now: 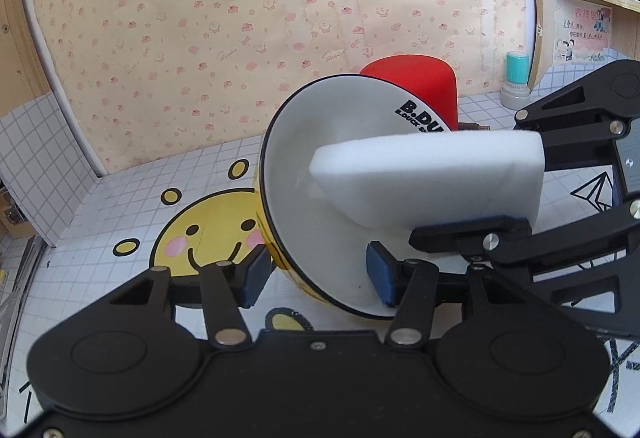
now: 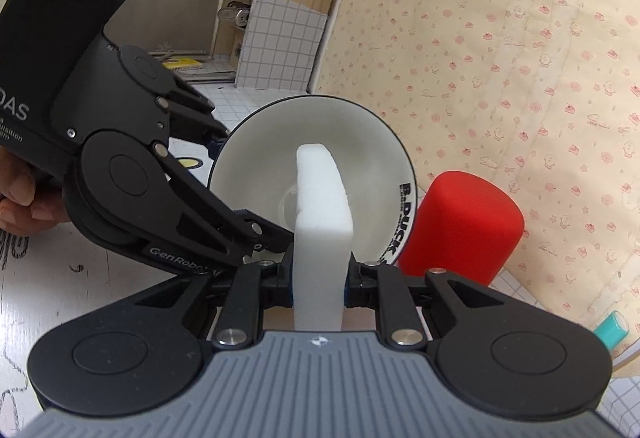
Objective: Clean bowl
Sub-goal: 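Sweep sponge around the bowl interior toward the rim with right tool, then scrub the bowl's inner bottom with sponge in right tool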
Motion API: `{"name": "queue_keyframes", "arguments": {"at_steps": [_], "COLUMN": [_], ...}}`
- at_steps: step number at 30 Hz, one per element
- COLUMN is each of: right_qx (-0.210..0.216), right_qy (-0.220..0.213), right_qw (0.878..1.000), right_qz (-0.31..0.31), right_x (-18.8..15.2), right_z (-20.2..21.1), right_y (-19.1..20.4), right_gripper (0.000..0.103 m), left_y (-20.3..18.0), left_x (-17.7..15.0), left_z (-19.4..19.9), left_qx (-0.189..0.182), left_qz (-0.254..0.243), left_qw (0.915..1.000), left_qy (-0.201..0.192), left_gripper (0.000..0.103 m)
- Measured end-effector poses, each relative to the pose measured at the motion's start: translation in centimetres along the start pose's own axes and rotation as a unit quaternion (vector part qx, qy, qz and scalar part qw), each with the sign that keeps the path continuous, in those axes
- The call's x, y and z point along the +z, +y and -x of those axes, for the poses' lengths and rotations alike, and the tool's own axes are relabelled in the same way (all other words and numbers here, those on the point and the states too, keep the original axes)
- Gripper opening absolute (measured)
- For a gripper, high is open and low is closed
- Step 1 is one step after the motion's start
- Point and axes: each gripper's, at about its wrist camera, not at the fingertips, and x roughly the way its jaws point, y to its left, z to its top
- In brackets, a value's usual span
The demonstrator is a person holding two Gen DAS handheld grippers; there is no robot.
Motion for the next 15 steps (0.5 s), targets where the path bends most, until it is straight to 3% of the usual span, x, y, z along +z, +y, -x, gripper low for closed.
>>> {"name": "queue_keyframes", "arguments": {"at_steps": [2, 15], "right_qx": [0.003, -0.002], "right_qy": [-0.003, -0.039], "right_qw": [1.000, 0.999], "right_qz": [0.001, -0.020], "right_x": [0.0, 0.2], "right_z": [0.2, 2.4], "right_y": [0.0, -0.7], "right_gripper": [0.028, 0.029], "left_y": [-0.1, -0.3], "left_x": [0.0, -0.1], "left_z": [-0.1, -0.2], "left_qx": [0.000, 0.004], "left_qz": [-0.006, -0.035], "left_qw": [1.0000, 0.9994], "left_qy": [0.000, 0.002], "left_gripper": [0.055, 0.055]}}
